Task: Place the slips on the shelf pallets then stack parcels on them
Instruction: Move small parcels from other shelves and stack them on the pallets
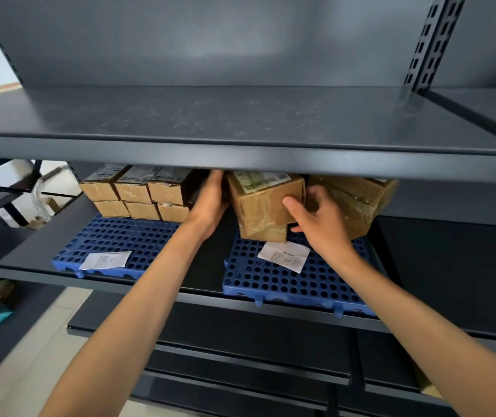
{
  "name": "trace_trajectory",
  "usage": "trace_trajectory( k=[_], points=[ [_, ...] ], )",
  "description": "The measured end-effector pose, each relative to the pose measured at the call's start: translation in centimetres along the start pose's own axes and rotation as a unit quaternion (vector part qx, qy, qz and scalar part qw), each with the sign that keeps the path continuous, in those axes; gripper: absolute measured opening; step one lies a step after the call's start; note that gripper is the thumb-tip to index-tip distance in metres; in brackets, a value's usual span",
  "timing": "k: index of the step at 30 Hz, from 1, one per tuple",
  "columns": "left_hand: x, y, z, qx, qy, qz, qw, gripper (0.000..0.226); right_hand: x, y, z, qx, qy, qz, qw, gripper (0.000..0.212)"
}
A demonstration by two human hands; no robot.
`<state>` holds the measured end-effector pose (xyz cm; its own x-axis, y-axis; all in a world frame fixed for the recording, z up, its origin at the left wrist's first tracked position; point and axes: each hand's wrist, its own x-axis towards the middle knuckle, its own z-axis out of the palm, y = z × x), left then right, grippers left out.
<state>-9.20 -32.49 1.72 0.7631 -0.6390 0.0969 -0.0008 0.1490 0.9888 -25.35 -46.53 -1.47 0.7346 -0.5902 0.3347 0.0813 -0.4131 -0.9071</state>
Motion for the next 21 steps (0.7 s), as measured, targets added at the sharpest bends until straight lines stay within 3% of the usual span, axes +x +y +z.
trace_trajectory(
  k=[2, 4, 8, 11, 14, 17, 19, 21],
  points=[
    [-0.4, -0.2, 0.4, 0.034, -0.017, -0.013, 0.999, 0.046, 0.6, 0.2, 0.1, 0.000, 0.040, 0.004, 0.999, 0.045],
    [-1.3, -0.9, 0.5, 0.065, -0.030, -0.028, 0.997, 0.055, 1.2, 0.5, 0.2, -0.016, 0.061, 0.018, 0.998, 0.049],
    [-2.3, -2.7, 0.2, 0.140, -0.073, 0.020, 0.987, 0.063, 1.8, 0.6, 1.0, -0.073, 0.047, 0.020, 0.996, 0.053],
    [-1.2, -3.3, 0.2, 0.158, -0.013, 0.051, 0.986, 0.067, 2.1, 0.0, 1.1, -0.134, 0.001, 0.014, 0.991, 0.047],
    [-0.4, -3.8, -0.1, 0.150, 0.038, 0.041, 0.987, 0.047, 1.3, -0.7, -0.2, -0.162, 0.003, 0.015, 0.987, 0.054],
    [-0.6, -4.5, -0.1, 0.174, 0.046, 0.065, 0.982, 0.049, -1.0, -0.8, -3.1, -0.105, 0.128, -0.110, 0.980, 0.039],
    [-0.8, -5.1, 0.3, 0.170, 0.045, 0.079, 0.981, 0.056, -1.9, -0.4, -5.7, -0.061, 0.243, -0.186, 0.950, 0.024],
    [-0.9, -5.5, 1.0, 0.159, 0.041, 0.087, 0.983, 0.055, -1.8, 0.7, -8.1, -0.047, 0.314, -0.176, 0.932, 0.022]
  ],
)
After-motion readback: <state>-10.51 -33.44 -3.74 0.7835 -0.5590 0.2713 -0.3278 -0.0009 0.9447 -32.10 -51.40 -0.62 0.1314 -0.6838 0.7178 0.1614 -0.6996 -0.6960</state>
